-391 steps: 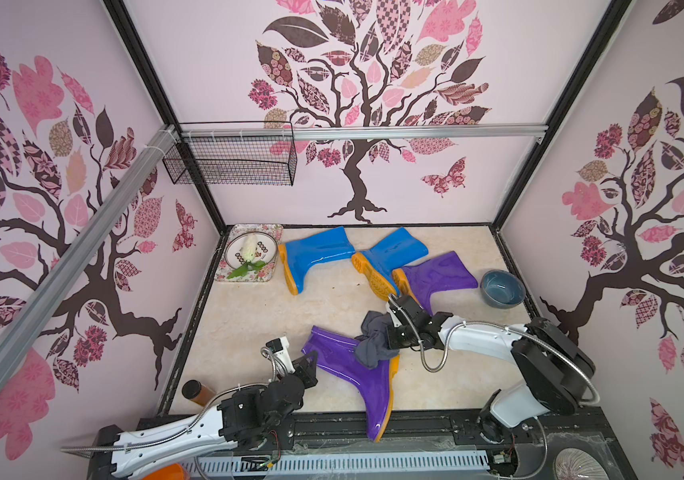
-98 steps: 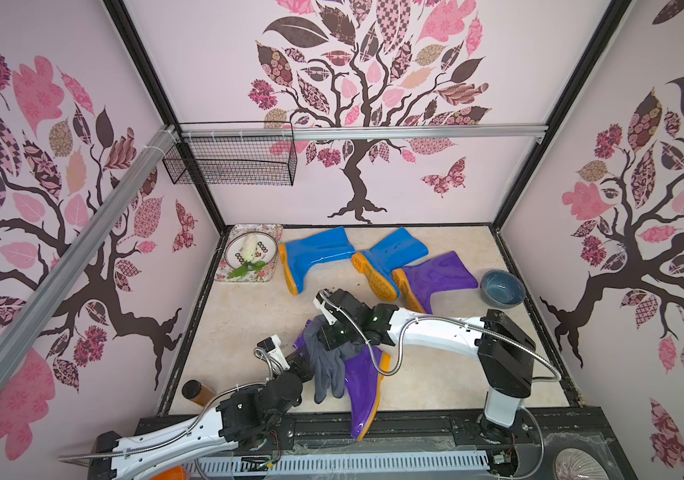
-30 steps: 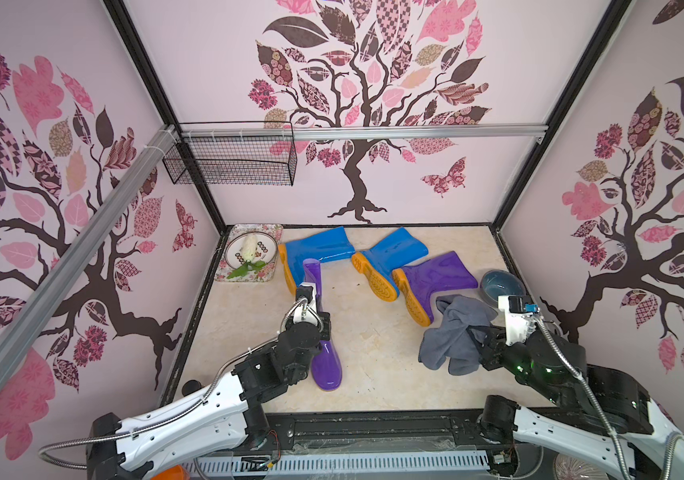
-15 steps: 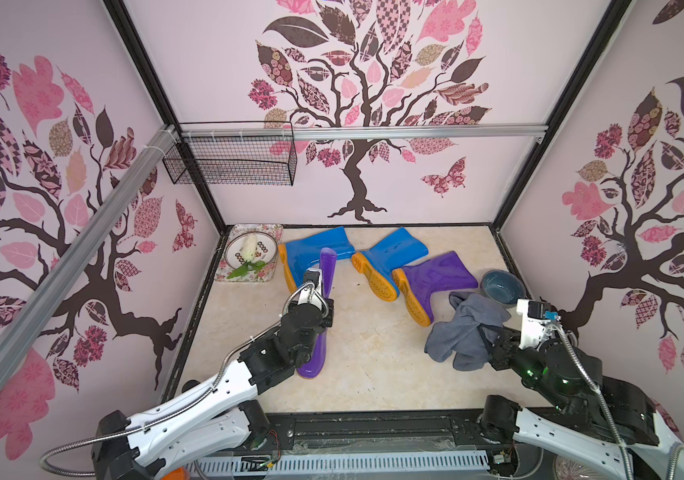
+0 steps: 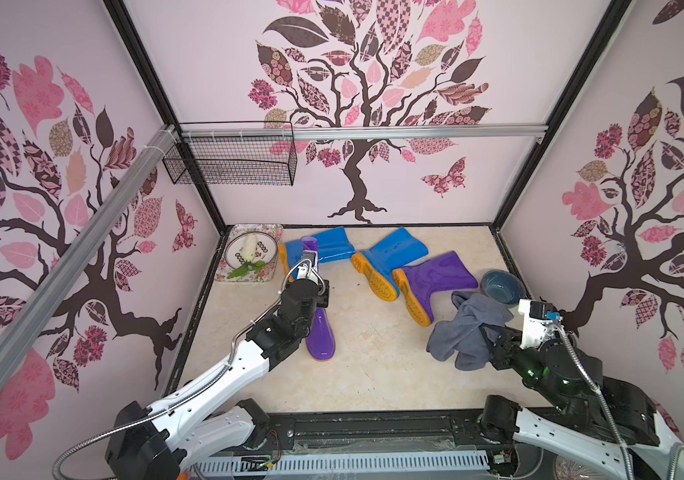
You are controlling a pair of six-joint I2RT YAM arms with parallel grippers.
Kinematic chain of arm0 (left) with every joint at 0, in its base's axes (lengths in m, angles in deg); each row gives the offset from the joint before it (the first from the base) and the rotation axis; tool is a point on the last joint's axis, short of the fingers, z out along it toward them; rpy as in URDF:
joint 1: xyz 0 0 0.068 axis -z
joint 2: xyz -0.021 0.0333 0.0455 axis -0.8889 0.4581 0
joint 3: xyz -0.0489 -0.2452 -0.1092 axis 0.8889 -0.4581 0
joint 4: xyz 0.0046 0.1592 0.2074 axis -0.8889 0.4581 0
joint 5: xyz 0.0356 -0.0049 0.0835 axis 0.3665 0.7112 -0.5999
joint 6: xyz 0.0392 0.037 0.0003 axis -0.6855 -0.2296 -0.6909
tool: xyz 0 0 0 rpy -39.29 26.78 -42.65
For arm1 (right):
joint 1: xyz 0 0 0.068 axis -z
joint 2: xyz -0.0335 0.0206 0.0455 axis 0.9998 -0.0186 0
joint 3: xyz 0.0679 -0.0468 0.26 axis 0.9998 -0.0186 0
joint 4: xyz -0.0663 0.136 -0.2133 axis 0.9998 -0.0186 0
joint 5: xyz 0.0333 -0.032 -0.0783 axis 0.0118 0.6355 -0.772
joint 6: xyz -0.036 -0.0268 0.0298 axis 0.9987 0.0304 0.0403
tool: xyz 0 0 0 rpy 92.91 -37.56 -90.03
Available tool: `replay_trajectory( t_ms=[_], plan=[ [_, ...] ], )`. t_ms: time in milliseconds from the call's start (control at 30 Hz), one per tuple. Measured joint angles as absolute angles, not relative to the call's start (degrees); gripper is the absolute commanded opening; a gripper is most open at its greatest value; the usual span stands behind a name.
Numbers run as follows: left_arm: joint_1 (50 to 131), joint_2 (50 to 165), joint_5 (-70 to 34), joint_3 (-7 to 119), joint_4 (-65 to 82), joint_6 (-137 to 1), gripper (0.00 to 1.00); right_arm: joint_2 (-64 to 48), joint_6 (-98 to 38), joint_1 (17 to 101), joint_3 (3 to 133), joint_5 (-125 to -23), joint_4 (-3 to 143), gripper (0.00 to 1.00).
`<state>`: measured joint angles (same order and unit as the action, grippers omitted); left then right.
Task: Wipe the rubber boots with a cloth
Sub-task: Place the rubber boot at the center of the board.
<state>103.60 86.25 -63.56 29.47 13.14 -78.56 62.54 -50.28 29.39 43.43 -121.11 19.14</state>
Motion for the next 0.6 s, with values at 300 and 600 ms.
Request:
replay_trajectory(
  t_ms=[300, 600],
  plan=[
    [102.31, 92.76, -62.99, 30.85, 5.75, -82.62, 0.0, 62.69, -49.86, 29.39, 43.43, -121.39, 19.14, 0.0],
    [102.05, 96.13, -64.96, 27.88, -6.53, -84.02, 0.0, 63.55, -48.94, 29.39, 43.43, -121.72, 19.14, 0.0]
  ],
)
